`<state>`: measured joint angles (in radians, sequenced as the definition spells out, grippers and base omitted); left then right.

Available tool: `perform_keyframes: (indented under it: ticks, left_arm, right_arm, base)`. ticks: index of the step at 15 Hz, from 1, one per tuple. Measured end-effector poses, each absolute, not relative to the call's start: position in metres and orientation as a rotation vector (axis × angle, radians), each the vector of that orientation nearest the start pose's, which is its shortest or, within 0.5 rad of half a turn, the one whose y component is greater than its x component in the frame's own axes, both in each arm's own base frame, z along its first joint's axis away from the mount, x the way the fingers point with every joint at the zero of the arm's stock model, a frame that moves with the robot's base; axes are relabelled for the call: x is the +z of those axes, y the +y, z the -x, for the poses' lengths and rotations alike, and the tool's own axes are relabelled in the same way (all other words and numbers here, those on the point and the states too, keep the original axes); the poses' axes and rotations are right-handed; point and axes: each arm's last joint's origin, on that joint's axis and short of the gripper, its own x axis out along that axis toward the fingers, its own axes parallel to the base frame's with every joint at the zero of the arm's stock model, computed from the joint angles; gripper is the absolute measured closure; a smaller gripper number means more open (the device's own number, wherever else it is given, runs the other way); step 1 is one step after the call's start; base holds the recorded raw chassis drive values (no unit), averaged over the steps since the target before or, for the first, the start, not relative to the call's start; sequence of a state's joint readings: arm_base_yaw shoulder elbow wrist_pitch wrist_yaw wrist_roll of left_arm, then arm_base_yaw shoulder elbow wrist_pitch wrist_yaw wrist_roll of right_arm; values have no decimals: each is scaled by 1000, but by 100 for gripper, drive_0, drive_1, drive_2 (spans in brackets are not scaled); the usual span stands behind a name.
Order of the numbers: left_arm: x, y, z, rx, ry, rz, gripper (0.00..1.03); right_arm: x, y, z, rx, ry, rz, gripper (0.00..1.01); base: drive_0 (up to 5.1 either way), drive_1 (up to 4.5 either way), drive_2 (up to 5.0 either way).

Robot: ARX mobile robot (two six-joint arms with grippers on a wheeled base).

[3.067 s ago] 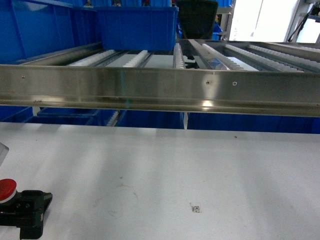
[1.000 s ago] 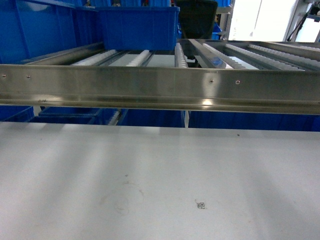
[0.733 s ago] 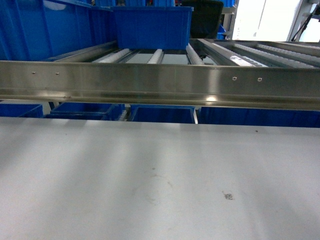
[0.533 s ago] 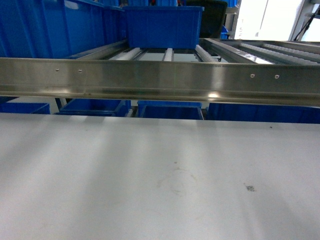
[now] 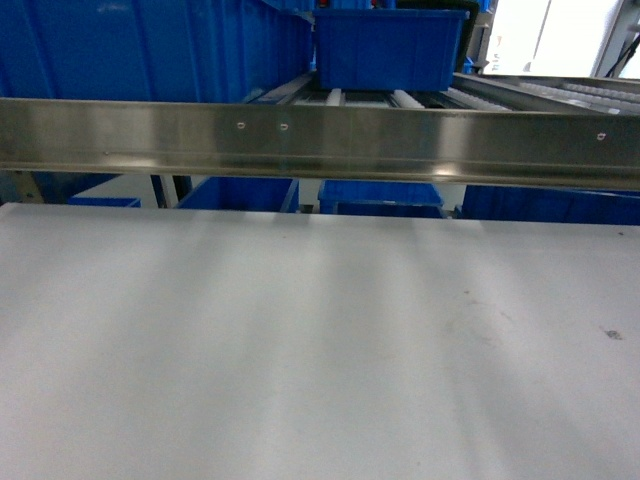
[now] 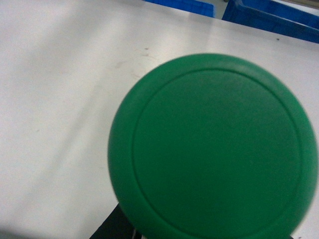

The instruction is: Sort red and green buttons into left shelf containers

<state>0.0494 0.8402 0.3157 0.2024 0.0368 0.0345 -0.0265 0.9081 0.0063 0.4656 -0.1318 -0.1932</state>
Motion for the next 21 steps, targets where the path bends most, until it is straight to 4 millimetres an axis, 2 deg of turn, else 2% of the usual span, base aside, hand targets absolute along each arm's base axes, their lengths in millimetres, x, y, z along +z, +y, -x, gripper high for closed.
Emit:
perform_keyframes:
  ticks: [21]
  left_arm:
    - [198,8,-177,9,326,-21,78]
  right_arm:
    - [116,0,-144,146,425,155,75]
  base:
    - [-475,92,373]
